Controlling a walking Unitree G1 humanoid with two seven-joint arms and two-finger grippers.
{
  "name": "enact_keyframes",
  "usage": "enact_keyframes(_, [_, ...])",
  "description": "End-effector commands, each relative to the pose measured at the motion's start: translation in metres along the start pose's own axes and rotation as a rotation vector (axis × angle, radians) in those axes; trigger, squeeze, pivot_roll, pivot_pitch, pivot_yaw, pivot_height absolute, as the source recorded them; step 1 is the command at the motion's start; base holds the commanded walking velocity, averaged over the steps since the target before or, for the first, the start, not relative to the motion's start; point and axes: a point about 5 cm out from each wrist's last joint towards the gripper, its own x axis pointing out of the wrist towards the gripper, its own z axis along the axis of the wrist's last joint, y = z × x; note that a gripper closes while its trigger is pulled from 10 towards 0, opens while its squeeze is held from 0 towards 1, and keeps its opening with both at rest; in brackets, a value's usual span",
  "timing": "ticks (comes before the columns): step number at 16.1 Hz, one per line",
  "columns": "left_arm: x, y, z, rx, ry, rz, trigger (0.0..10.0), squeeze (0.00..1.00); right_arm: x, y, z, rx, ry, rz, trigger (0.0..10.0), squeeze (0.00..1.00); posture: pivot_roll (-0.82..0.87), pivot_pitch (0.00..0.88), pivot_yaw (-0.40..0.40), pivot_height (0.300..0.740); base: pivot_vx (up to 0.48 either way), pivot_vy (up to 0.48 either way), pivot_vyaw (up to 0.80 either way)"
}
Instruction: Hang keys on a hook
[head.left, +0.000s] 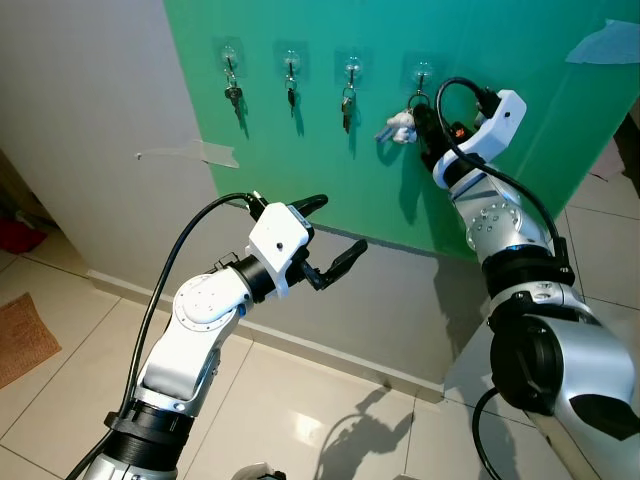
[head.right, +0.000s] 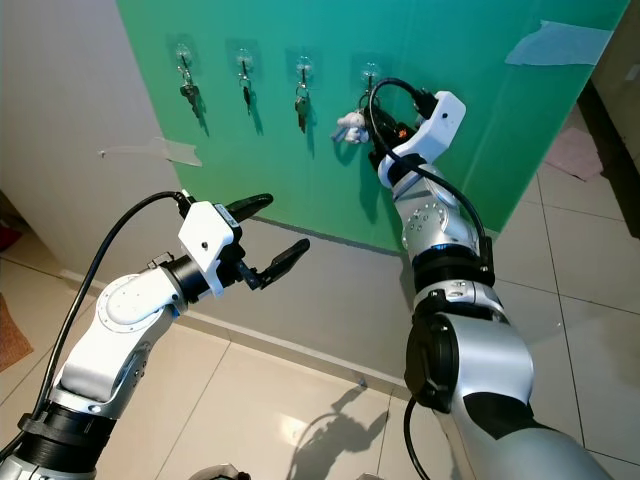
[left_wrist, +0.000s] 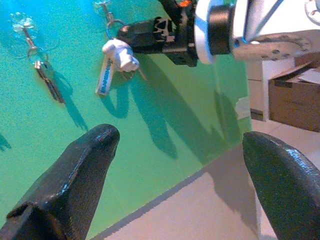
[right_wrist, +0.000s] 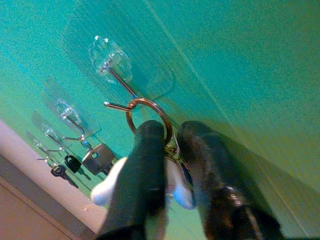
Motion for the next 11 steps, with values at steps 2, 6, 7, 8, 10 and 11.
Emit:
enact_keyframes(2, [0.001, 0.007, 0.002, 0.032, -0.002, 0.05, 10.0, 0.0, -0.006, -0.008, -0.019, 0.011, 0.072, -0.033, 10.0, 1.0, -0.03, 0.0, 0.03, 0.718, 0.0, 0.0, 0.0])
enact_keyframes(6, [0.001, 0.015, -0.004, 0.043, 0.052, 0.158, 10.0, 0.0, -0.012, -0.012, -0.03, -0.017, 0.105, -0.052, 10.0, 1.0, -0.04, 0.0, 0.021, 0.718, 0.0, 0.0, 0.0])
enact_keyframes(7, [-0.001, 0.019, -0.007, 0.052, 0.069, 0.201, 10.0, 0.0, -0.016, -0.016, -0.034, -0.055, 0.114, -0.065, 10.0, 0.55, -0.03, 0.0, 0.019, 0.718, 0.0, 0.0, 0.0])
enact_keyframes(8, [-0.003, 0.024, -0.009, 0.043, 0.077, 0.246, 10.0, 0.0, -0.022, -0.022, -0.038, -0.083, 0.118, -0.08, 10.0, 0.0, -0.03, 0.0, 0.013, 0.718, 0.0, 0.0, 0.0])
enact_keyframes(10, [-0.009, 0.029, -0.011, 0.013, 0.077, 0.306, 10.0, 0.0, -0.033, -0.026, -0.042, -0.109, 0.09, -0.068, 10.0, 0.0, -0.04, 0.0, 0.012, 0.718, 0.0, 0.0, 0.0])
enact_keyframes(11, [-0.015, 0.031, -0.015, -0.01, 0.083, 0.342, 10.0, 0.0, -0.044, -0.029, -0.045, -0.109, 0.069, -0.057, 10.0, 0.0, -0.04, 0.0, 0.012, 0.718, 0.0, 0.0, 0.0])
